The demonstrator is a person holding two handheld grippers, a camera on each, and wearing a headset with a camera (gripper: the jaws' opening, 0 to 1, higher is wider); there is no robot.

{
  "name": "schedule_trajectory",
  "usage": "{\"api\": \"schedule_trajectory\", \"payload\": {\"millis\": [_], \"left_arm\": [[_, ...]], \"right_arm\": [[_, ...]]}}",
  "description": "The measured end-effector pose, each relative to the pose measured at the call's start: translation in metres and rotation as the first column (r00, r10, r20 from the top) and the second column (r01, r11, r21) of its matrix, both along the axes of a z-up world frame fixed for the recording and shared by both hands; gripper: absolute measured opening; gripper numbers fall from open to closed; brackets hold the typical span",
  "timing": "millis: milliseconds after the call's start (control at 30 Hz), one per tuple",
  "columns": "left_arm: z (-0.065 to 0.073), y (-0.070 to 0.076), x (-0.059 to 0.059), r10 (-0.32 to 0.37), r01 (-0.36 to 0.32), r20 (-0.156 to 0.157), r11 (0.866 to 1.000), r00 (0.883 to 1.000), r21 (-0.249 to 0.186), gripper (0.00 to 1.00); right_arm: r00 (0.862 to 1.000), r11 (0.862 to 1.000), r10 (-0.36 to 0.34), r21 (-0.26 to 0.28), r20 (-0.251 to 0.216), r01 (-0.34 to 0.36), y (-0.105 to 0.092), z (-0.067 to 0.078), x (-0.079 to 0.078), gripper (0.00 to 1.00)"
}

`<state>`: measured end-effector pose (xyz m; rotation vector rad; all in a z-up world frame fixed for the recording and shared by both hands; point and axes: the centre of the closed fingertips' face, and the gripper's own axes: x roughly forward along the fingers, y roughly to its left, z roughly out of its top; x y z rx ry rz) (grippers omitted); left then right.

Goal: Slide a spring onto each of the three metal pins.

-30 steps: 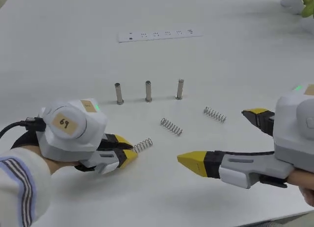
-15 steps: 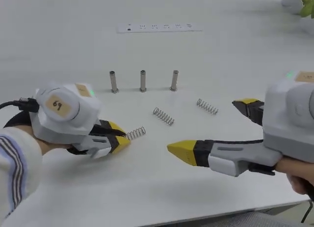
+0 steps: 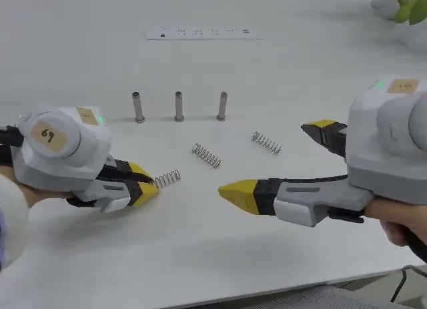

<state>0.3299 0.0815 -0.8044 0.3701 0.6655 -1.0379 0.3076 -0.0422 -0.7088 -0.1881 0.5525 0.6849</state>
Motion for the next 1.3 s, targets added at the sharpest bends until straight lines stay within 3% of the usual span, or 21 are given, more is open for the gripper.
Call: {"api": "schedule_trajectory", "payload": {"millis": [133,233,300,333,367,467,600,667,800,933,1067,1133,1200,1300], "left_arm": [[0.001,0.002,-0.004,-0.004,0.004,-0.016,1.000,1.000,-0.003,0.02],[0.011,-0.002,-0.007,-0.010,0.009,-0.025,0.999,1.000,-0.049,0.02],[0.013,-0.003,-0.010,-0.033,0.032,-0.031,0.999,0.999,-0.032,0.02],[0.012,-0.001,-0.010,-0.051,0.051,-0.023,0.999,0.998,-0.001,0.02],[0.013,-0.002,-0.011,-0.058,0.058,-0.023,0.998,0.998,0.004,0.02],[0.019,0.000,-0.013,-0.078,0.078,-0.009,0.996,0.997,0.030,0.02],[0.030,0.001,-0.018,-0.109,0.108,0.006,0.994,0.994,0.023,0.02],[0.030,0.004,-0.020,-0.122,0.121,0.013,0.991,0.993,0.049,0.02],[0.028,0.009,-0.025,-0.128,0.128,-0.010,0.991,0.992,0.048,0.02],[0.023,0.014,-0.029,-0.147,0.148,-0.010,0.987,0.989,0.062,0.02],[0.025,0.015,-0.032,-0.158,0.158,-0.006,0.986,0.987,0.046,0.02],[0.026,0.015,-0.033,-0.152,0.152,-0.018,0.988,0.988,0.026,0.02],[0.026,0.016,-0.034,-0.161,0.161,-0.004,0.987,0.987,0.032,0.02],[0.030,0.018,-0.032,-0.156,0.156,0.009,0.987,0.988,0.026,0.02]], "right_arm": [[1.000,1.000,0.020,-0.002,-0.003,-0.020,-0.002,-0.001,0.003,0.86],[0.999,0.999,0.050,-0.016,-0.001,-0.050,0.001,-0.004,0.007,0.86],[0.997,0.997,0.073,0.022,-0.012,-0.073,0.007,-0.004,0.006,0.84],[0.996,0.993,0.085,0.087,-0.030,-0.082,0.015,-0.002,0.005,0.83],[0.995,0.990,0.096,0.109,-0.037,-0.091,0.018,-0.002,0.004,0.81],[0.990,0.986,0.130,0.110,-0.048,-0.124,0.026,-0.005,0.002,0.78],[0.983,0.977,0.172,0.137,-0.057,-0.163,0.038,-0.006,-0.004,0.76],[0.977,0.973,0.204,0.121,-0.060,-0.196,0.042,-0.010,-0.007,0.73],[0.959,0.957,0.279,0.093,-0.055,-0.273,0.051,-0.015,-0.011,0.67],[0.943,0.941,0.333,0.080,-0.028,-0.329,0.060,-0.012,-0.013,0.57],[0.926,0.924,0.378,0.067,-0.020,-0.376,0.065,-0.013,-0.013,0.54],[0.920,0.920,0.390,0.061,-0.040,-0.387,0.067,-0.017,-0.012,0.52],[0.895,0.898,0.440,0.050,-0.070,-0.437,0.070,-0.022,-0.018,0.53],[0.876,0.879,0.477,0.035,-0.072,-0.476,0.074,-0.025,-0.021,0.54]]}}
